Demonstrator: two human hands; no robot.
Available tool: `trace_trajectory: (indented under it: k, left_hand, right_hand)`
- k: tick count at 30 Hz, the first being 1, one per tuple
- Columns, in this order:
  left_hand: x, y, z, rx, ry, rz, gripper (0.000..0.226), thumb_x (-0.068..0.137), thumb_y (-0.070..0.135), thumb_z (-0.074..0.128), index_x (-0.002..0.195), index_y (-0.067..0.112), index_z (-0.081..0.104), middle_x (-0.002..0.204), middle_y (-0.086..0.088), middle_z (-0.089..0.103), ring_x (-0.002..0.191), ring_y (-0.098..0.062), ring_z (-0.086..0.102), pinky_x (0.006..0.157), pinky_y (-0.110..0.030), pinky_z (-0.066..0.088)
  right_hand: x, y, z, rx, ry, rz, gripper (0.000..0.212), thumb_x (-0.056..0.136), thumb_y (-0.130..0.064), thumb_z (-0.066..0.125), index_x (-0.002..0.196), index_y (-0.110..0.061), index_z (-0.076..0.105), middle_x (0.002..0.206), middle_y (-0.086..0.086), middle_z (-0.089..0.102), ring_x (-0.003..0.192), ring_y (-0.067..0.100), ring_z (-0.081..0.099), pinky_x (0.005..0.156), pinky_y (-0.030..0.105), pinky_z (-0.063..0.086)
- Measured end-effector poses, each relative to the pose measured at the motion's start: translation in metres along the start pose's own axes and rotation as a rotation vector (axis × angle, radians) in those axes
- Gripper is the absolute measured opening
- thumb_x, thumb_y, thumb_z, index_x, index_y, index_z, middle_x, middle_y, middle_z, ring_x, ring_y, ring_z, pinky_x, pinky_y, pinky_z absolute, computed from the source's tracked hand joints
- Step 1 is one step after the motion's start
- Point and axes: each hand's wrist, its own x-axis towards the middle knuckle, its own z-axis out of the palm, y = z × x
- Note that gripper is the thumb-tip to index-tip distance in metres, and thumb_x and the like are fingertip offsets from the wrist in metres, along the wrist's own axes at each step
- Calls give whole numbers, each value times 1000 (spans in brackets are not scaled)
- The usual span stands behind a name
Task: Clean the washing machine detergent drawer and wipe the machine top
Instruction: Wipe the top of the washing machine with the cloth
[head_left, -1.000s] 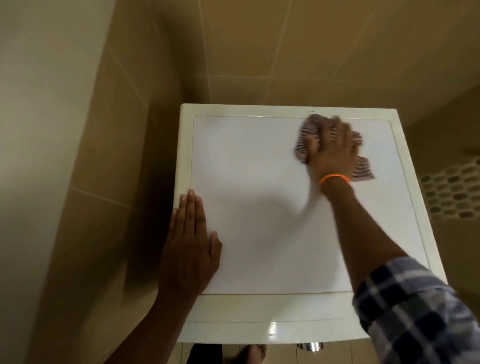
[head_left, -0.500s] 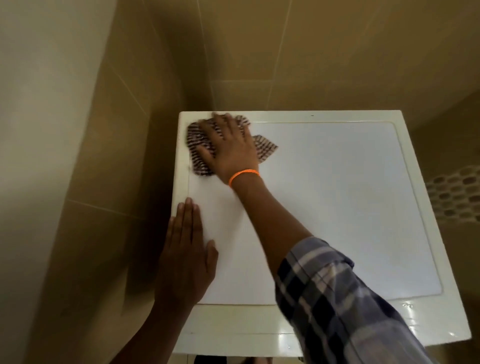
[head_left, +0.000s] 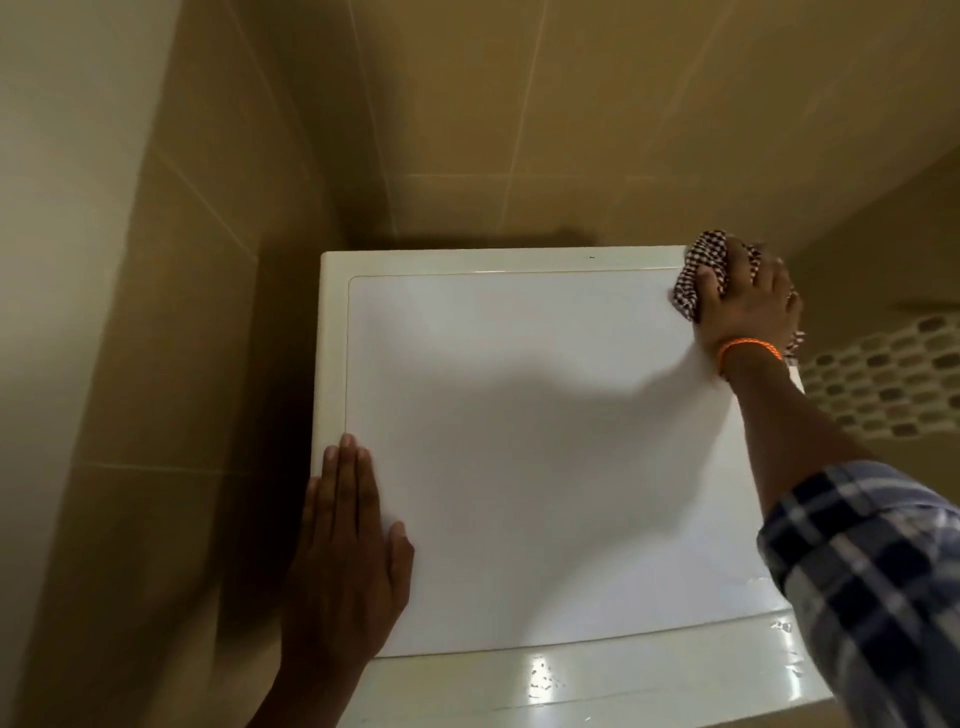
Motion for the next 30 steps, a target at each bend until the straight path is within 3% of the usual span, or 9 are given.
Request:
trace_trajectory:
  k: [3, 5, 10, 12, 14, 20, 25, 30]
  left_hand:
    - [1, -2, 1, 1, 1, -9, 71, 108, 36, 40, 168, 1, 25, 177, -19, 21, 165, -36, 21, 130, -56, 32]
    - [2, 2, 2, -2, -3, -14, 72, 108, 36, 39, 169, 2, 24, 178, -18, 20, 166, -35, 19, 131, -54, 29]
    - [-5, -8, 1, 14, 14, -21, 72, 108, 37, 39, 169, 3, 22, 178, -19, 21, 166, -35, 20, 132, -52, 27]
    - [-9, -13, 1, 30, 5, -31, 72, 110, 38, 35, 170, 2, 20, 178, -19, 20, 165, -35, 20, 132, -53, 28]
    - [-2, -9, 2, 22, 1, -12, 70, 112, 40, 31, 170, 2, 19, 178, -19, 20, 165, -35, 20, 130, -54, 30]
    - [0, -5, -3, -115, 53, 22, 71, 113, 42, 33, 171, 4, 19, 179, -16, 19, 167, -29, 16, 133, -50, 25]
    - [-5, -7, -11, -304, 145, 55, 65, 109, 23, 35, 168, -2, 24, 178, -17, 22, 167, -27, 18, 133, -53, 24]
    - [-11, -9, -14, -290, 79, 143, 62, 113, 28, 29, 170, 5, 22, 180, -10, 19, 168, -22, 13, 133, -53, 23]
  right_hand:
    - [-12, -44, 10, 29, 15, 78, 71, 103, -64, 27, 166, -33, 28, 174, 9, 25, 162, 35, 18, 128, 63, 12]
    - [-34, -88, 16, 42, 27, 4, 72, 102, -64, 26, 166, -32, 30, 174, 11, 26, 161, 35, 20, 129, 61, 12]
    - [-141, -235, 30, 106, 44, -405, 67, 101, -59, 37, 161, -31, 44, 171, 13, 35, 158, 37, 31, 128, 59, 19]
    - [-181, -290, 29, 144, -42, -620, 67, 103, -62, 33, 162, -34, 40, 174, 8, 28, 161, 33, 22, 129, 59, 15]
    - [-188, -319, 31, 141, -137, -697, 65, 106, -63, 28, 165, -36, 33, 177, 3, 19, 164, 29, 10, 130, 59, 8]
    - [-196, -307, 30, 129, -191, -677, 65, 108, -65, 22, 167, -38, 25, 178, 1, 15, 165, 27, 5, 132, 56, 4]
    - [-288, -239, 21, 108, -166, -712, 65, 108, -62, 27, 168, -37, 23, 178, 3, 15, 165, 29, 9, 131, 58, 10]
    - [-393, -166, 0, 62, -225, -675, 64, 110, -53, 36, 168, -33, 20, 179, 2, 7, 165, 28, 1, 131, 58, 12]
